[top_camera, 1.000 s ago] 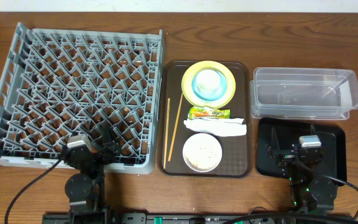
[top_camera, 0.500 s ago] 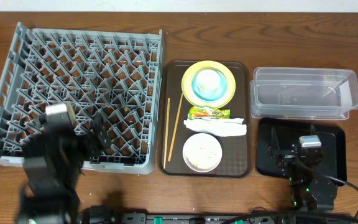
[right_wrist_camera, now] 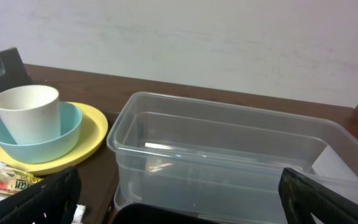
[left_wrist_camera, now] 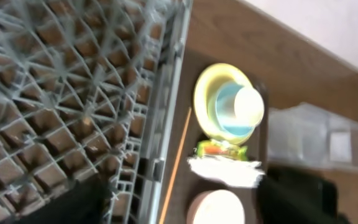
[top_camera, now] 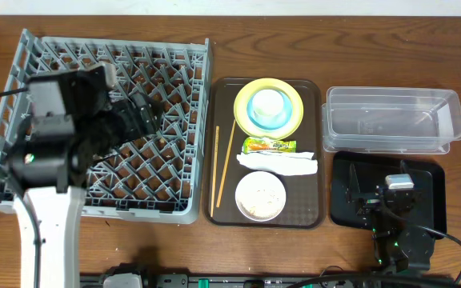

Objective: Sort waste into correct bins and load items into the dishwasher
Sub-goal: 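Reach the left gripper over the tray to the wooden chopsticks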

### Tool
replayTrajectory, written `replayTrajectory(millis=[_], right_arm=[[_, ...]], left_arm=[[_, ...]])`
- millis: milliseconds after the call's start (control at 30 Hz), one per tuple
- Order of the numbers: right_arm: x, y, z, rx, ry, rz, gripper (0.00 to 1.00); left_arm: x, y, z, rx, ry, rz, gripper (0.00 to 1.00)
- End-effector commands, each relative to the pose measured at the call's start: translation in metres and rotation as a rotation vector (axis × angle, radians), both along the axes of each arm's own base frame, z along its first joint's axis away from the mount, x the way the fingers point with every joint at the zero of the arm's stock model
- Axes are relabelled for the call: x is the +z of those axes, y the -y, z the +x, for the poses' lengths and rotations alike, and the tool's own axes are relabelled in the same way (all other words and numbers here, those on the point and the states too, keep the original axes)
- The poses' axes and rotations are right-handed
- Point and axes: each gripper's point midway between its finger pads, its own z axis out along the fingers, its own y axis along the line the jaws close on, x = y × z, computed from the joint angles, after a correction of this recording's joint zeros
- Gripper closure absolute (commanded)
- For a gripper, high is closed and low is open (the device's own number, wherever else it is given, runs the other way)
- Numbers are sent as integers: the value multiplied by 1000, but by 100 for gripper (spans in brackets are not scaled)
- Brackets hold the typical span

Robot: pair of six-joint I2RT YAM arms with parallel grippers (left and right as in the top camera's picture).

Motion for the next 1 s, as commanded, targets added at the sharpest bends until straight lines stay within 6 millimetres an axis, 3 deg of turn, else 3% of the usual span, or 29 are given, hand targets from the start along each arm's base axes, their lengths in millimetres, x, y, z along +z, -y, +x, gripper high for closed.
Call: replayTrajectory(millis=[0,167,400,600,800,967], right_arm=[[0,-1,0,1,-1,11,1],[0,-1,0,1,-1,11,1],[0,-1,0,1,-1,11,1],[0,-1,0,1,-1,11,1],[0,-1,0,1,-1,11,1],[0,-1,0,1,-1,11,1]], left_arm=[[-31,27,-6,-51,-124,-40,35],[-75,52,-10,-118,-209,183,34],[-113,115,-16,-362,-228,337,34],[-160,127,-13,-446,-282,549,35],[-203,145,-10,-512,-342,591,59],[-226,146,-9,-521,-387,607,65]])
